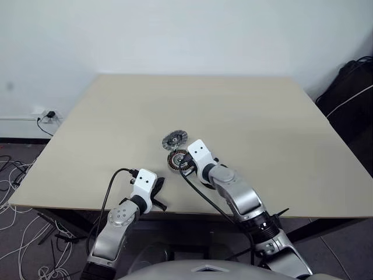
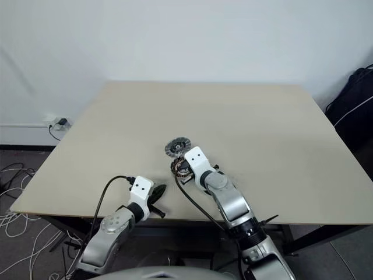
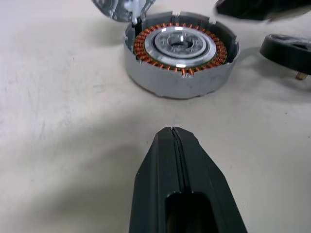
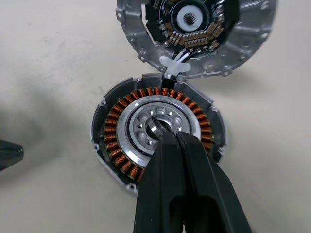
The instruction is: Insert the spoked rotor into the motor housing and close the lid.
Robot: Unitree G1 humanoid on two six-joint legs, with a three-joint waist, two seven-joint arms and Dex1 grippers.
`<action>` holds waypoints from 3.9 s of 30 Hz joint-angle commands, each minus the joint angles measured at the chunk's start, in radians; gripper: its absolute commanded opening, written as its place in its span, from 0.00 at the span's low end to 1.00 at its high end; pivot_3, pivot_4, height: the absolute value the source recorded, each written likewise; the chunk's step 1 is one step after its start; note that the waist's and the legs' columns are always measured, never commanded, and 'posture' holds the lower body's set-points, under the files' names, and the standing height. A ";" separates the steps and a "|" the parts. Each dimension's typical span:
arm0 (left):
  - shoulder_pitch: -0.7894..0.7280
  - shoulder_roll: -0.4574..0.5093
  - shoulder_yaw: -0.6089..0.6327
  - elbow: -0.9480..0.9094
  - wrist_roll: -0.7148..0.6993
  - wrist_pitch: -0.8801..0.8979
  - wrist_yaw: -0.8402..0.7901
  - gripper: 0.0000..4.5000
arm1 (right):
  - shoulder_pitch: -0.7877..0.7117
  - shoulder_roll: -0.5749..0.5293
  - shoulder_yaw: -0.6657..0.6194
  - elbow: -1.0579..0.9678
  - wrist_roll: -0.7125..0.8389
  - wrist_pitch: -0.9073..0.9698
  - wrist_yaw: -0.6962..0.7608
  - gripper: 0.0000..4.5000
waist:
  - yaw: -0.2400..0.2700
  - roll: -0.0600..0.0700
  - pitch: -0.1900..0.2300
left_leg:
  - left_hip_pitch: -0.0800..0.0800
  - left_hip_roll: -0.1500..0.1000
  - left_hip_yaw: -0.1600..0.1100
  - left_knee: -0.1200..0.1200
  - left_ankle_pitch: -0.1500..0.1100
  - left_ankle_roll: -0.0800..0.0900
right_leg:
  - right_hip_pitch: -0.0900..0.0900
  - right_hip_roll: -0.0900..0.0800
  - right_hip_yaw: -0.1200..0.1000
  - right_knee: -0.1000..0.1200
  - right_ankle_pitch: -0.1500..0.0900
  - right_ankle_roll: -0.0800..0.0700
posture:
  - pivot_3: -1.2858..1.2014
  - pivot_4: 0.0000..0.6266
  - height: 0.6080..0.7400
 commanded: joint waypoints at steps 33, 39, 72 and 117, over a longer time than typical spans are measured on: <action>-0.004 -0.030 -0.007 -0.046 0.004 -0.019 0.020 0.00 | -0.197 0.076 0.013 0.345 -0.057 -0.164 0.052 0.01 | -0.023 0.002 -0.001 | 0.000 0.000 0.000 -0.002 0.002 -0.004 | -0.002 0.003 0.001 0.001 0.001 -0.001 | 0.52 0.00 1.00; -0.008 -0.028 -0.007 -0.041 0.003 -0.018 0.022 0.00 | -0.170 0.053 0.041 0.295 -0.064 -0.143 0.121 0.01 | -0.024 0.003 -0.001 | 0.000 0.000 0.000 -0.002 0.001 -0.002 | -0.002 0.003 0.001 0.001 0.001 -0.001 | 0.52 0.00 1.00; -0.007 -0.019 -0.006 -0.040 0.001 -0.006 0.011 0.00 | -0.153 0.099 -0.004 0.312 -0.068 -0.226 0.053 0.01 | -0.023 0.004 -0.002 | 0.000 0.000 0.000 -0.002 0.001 -0.002 | -0.002 0.003 0.001 0.001 0.001 -0.001 | 0.52 0.00 1.00; 0.011 -0.026 -0.009 -0.056 -0.005 -0.001 0.029 0.00 | -0.174 0.155 -0.044 0.504 -0.072 -0.353 0.050 0.01 | -0.026 0.014 -0.010 | 0.004 0.000 0.000 -0.002 0.001 -0.002 | 0.001 0.004 0.001 0.003 0.000 -0.002 | 0.52 0.00 1.00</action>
